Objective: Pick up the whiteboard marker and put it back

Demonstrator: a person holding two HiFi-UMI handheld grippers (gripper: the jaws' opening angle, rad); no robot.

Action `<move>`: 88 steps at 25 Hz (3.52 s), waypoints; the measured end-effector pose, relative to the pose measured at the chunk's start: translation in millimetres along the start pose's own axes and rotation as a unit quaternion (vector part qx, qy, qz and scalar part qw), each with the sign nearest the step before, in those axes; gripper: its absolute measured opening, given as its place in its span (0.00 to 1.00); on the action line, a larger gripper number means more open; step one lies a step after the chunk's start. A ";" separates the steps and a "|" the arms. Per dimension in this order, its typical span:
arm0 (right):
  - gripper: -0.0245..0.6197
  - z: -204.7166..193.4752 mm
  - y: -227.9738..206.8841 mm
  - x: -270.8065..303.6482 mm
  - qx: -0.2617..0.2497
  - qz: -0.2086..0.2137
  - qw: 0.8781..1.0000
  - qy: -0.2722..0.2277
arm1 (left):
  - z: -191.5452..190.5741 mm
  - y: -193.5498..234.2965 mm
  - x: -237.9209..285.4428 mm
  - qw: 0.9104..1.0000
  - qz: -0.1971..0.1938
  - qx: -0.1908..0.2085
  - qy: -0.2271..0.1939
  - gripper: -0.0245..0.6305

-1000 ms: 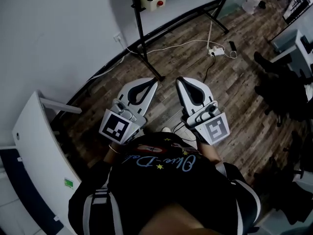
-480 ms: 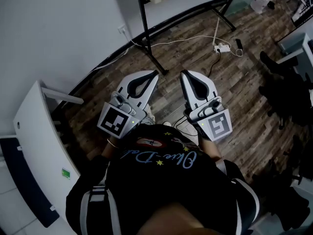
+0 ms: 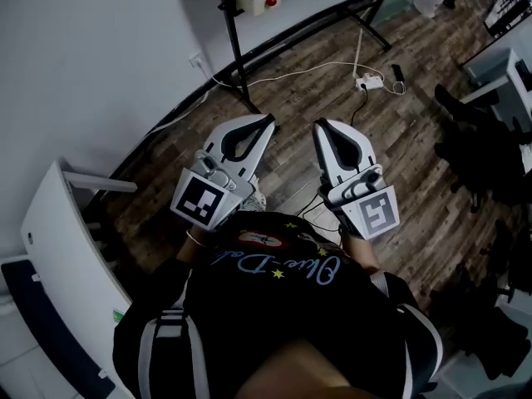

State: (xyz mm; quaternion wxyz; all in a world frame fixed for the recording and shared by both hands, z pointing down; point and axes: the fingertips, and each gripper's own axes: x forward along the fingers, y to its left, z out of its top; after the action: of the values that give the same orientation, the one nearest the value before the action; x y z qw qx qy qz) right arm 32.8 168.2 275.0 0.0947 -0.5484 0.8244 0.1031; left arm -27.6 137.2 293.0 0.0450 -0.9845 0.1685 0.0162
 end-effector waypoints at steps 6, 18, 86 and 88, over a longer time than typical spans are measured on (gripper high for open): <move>0.10 -6.8 -16.9 26.0 -0.009 -0.004 1.000 0.007 | -6.9 26.8 13.5 1.000 0.000 -0.007 0.001 0.04; 0.12 -31.9 -30.7 81.9 -0.008 0.012 0.999 0.028 | -18.8 91.1 26.3 1.000 0.018 -0.022 -0.005 0.04; 0.20 -149.0 -157.5 286.7 -0.080 0.112 0.983 0.118 | -57.8 280.5 120.1 0.992 0.123 -0.033 0.014 0.04; 0.20 -154.2 -158.8 290.0 -0.089 0.119 0.981 0.121 | -59.7 283.1 120.7 0.990 0.133 -0.038 0.016 0.04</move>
State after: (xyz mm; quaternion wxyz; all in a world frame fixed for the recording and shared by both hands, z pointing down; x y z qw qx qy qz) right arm 62.5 -190.5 334.6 -0.0679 -0.4612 0.8766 0.1193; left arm -7.2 -174.1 323.2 0.0026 -0.9546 0.2975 0.0126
